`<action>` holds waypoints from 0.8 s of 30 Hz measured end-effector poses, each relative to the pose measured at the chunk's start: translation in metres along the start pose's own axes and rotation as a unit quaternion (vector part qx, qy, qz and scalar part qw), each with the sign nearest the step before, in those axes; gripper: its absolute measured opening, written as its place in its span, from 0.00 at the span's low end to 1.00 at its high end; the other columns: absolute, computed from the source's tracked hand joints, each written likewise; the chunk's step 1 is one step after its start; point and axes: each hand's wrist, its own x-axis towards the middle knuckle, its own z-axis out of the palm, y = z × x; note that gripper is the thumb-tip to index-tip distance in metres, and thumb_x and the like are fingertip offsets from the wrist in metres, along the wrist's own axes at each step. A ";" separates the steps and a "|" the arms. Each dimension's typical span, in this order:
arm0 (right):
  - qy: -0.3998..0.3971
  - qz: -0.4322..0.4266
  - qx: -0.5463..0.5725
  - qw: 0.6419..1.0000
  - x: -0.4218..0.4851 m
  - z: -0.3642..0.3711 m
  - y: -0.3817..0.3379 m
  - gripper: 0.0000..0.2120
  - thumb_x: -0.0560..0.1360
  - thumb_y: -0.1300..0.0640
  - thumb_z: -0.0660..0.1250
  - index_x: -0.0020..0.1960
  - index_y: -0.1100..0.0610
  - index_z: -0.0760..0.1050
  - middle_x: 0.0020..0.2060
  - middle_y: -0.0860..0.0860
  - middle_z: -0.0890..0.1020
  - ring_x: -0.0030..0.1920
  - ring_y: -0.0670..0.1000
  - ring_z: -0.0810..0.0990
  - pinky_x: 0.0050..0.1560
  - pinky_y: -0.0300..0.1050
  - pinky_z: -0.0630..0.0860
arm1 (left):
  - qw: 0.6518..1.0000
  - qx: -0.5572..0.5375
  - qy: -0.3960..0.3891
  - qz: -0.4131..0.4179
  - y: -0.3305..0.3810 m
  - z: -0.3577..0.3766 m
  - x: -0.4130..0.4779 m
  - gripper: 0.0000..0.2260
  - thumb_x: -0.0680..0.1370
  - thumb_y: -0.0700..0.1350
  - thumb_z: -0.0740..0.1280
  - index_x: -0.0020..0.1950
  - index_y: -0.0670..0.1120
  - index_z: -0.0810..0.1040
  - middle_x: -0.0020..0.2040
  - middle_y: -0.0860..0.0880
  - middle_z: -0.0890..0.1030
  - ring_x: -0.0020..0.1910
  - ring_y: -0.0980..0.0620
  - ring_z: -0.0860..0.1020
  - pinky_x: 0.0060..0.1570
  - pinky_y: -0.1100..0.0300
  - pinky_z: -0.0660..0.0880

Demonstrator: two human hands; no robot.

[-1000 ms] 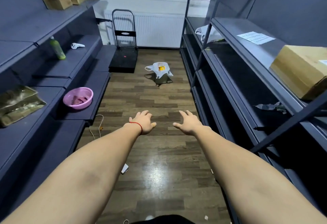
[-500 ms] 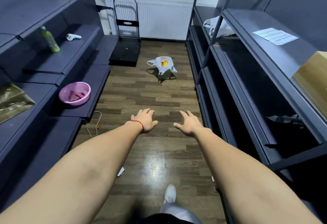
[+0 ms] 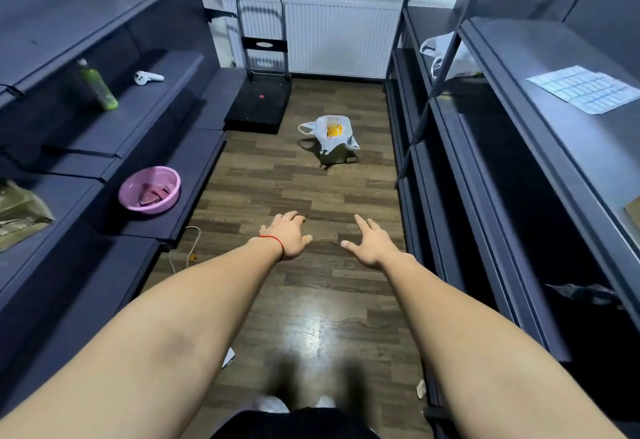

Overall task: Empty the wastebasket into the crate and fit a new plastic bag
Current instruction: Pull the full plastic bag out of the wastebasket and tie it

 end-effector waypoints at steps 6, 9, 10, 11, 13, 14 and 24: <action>-0.010 -0.009 -0.011 1.000 0.045 -0.018 0.006 0.38 0.78 0.41 0.59 0.79 0.53 0.44 0.78 0.56 0.49 0.78 0.58 0.45 0.77 0.54 0.47 | 1.000 -0.005 0.002 -0.007 0.008 -0.011 0.043 0.26 0.81 0.57 0.58 0.76 0.49 0.61 0.79 0.50 0.57 0.77 0.47 0.55 0.71 0.38 0.59; -0.010 -0.004 -0.028 1.000 0.071 -0.027 0.009 0.39 0.78 0.39 0.58 0.79 0.52 0.41 0.78 0.56 0.45 0.78 0.58 0.41 0.76 0.56 0.43 | 1.000 -0.004 0.007 -0.005 0.008 -0.020 0.072 0.25 0.81 0.57 0.58 0.76 0.49 0.61 0.79 0.50 0.56 0.77 0.47 0.54 0.72 0.38 0.58; -0.013 -0.001 -0.036 0.999 0.079 -0.030 0.009 0.39 0.78 0.39 0.58 0.79 0.51 0.40 0.78 0.56 0.44 0.78 0.58 0.40 0.75 0.56 0.42 | 1.000 -0.003 0.008 -0.005 0.007 -0.023 0.081 0.25 0.81 0.57 0.58 0.76 0.49 0.61 0.79 0.50 0.56 0.77 0.48 0.53 0.72 0.38 0.58; -0.014 0.002 -0.041 0.999 0.090 -0.034 0.009 0.40 0.78 0.39 0.58 0.79 0.51 0.40 0.78 0.56 0.43 0.78 0.58 0.39 0.75 0.56 0.42 | 1.000 -0.004 0.008 -0.004 0.007 -0.027 0.093 0.26 0.81 0.57 0.57 0.76 0.49 0.61 0.79 0.51 0.56 0.77 0.48 0.53 0.72 0.38 0.58; -0.013 0.006 -0.048 0.999 0.115 -0.044 0.005 0.40 0.78 0.38 0.58 0.79 0.51 0.40 0.78 0.56 0.43 0.78 0.58 0.39 0.76 0.56 0.42 | 1.000 -0.009 0.008 -0.001 0.005 -0.037 0.118 0.26 0.81 0.57 0.57 0.76 0.49 0.61 0.79 0.51 0.56 0.77 0.48 0.54 0.72 0.38 0.58; -0.012 0.007 -0.051 0.999 0.128 -0.048 0.002 0.40 0.78 0.38 0.58 0.79 0.51 0.41 0.78 0.56 0.43 0.78 0.58 0.40 0.76 0.56 0.42 | 1.000 -0.012 0.007 0.001 0.003 -0.042 0.131 0.26 0.81 0.57 0.58 0.76 0.49 0.61 0.79 0.51 0.57 0.77 0.48 0.54 0.72 0.38 0.57; -0.006 0.032 -0.062 0.998 0.240 -0.095 -0.041 0.40 0.77 0.37 0.58 0.79 0.53 0.41 0.78 0.57 0.46 0.78 0.56 0.40 0.76 0.55 0.43 | 1.000 -0.004 -0.006 0.026 -0.023 -0.110 0.257 0.25 0.81 0.57 0.58 0.75 0.48 0.62 0.78 0.50 0.58 0.76 0.46 0.56 0.71 0.38 0.60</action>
